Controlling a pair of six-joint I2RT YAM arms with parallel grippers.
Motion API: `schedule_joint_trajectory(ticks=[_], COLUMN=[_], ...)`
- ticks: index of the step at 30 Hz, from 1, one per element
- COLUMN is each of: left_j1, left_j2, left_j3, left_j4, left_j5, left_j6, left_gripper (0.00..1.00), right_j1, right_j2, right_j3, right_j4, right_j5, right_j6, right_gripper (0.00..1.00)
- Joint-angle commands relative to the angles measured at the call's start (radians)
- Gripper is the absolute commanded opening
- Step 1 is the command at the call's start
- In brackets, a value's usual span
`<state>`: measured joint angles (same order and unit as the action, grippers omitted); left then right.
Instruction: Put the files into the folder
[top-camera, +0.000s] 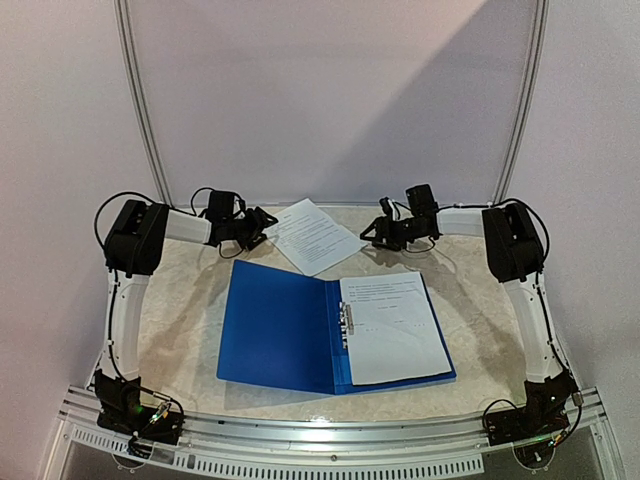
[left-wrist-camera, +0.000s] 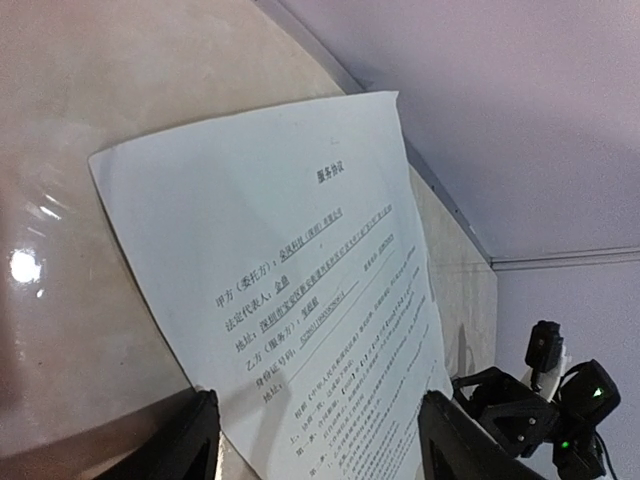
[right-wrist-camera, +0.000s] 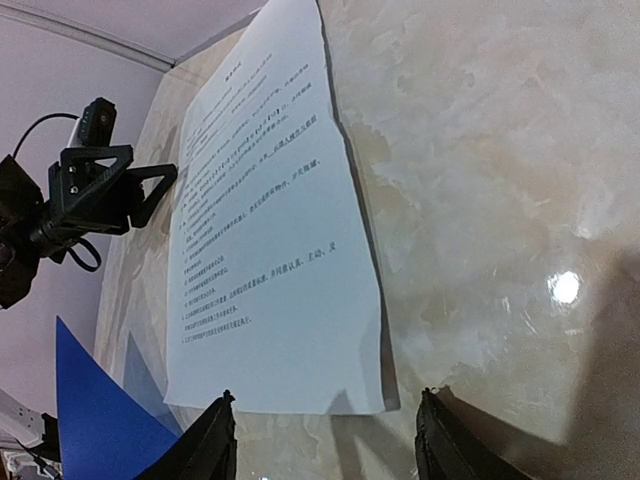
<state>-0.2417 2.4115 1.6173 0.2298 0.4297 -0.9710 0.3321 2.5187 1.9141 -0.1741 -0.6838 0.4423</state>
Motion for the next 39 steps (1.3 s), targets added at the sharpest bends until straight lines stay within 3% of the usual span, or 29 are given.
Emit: schedule_joint_trajectory(ticks=[1, 6, 15, 16, 20, 26, 32, 39], left_j1=[-0.005, -0.005, -0.011, -0.011, -0.013, -0.003, 0.024, 0.032], left_j2=[0.049, 0.056, 0.07, 0.07, 0.059, -0.014, -0.208, -0.413], left_j3=[0.013, 0.015, 0.016, 0.015, 0.006, -0.01, -0.126, -0.358], left_j4=[-0.075, -0.071, -0.063, -0.063, -0.067, -0.139, -0.208, -0.208], left_j5=[0.013, 0.02, 0.032, 0.032, 0.029, -0.025, -0.154, -0.186], left_j6=[0.022, 0.026, 0.027, 0.028, 0.033, 0.102, 0.216, 0.263], left_gripper=[0.69, 0.69, 0.67, 0.67, 0.67, 0.7, 0.75, 0.75], right_j1=[0.017, 0.038, 0.05, 0.051, 0.052, 0.051, 0.05, 0.004], right_j2=[0.111, 0.149, 0.139, 0.138, 0.129, 0.062, -0.102, -0.372], right_j3=[0.024, 0.05, 0.031, 0.034, 0.051, 0.082, 0.109, -0.077], right_j4=[-0.013, 0.031, 0.13, 0.13, 0.11, 0.097, 0.045, 0.049], right_j5=[-0.006, -0.037, -0.115, -0.109, -0.078, -0.085, -0.075, -0.045], right_j6=[0.083, 0.136, 0.273, 0.276, 0.271, 0.196, 0.042, -0.049], right_gripper=[0.6, 0.57, 0.35, 0.32, 0.01, 0.0, 0.0, 0.0])
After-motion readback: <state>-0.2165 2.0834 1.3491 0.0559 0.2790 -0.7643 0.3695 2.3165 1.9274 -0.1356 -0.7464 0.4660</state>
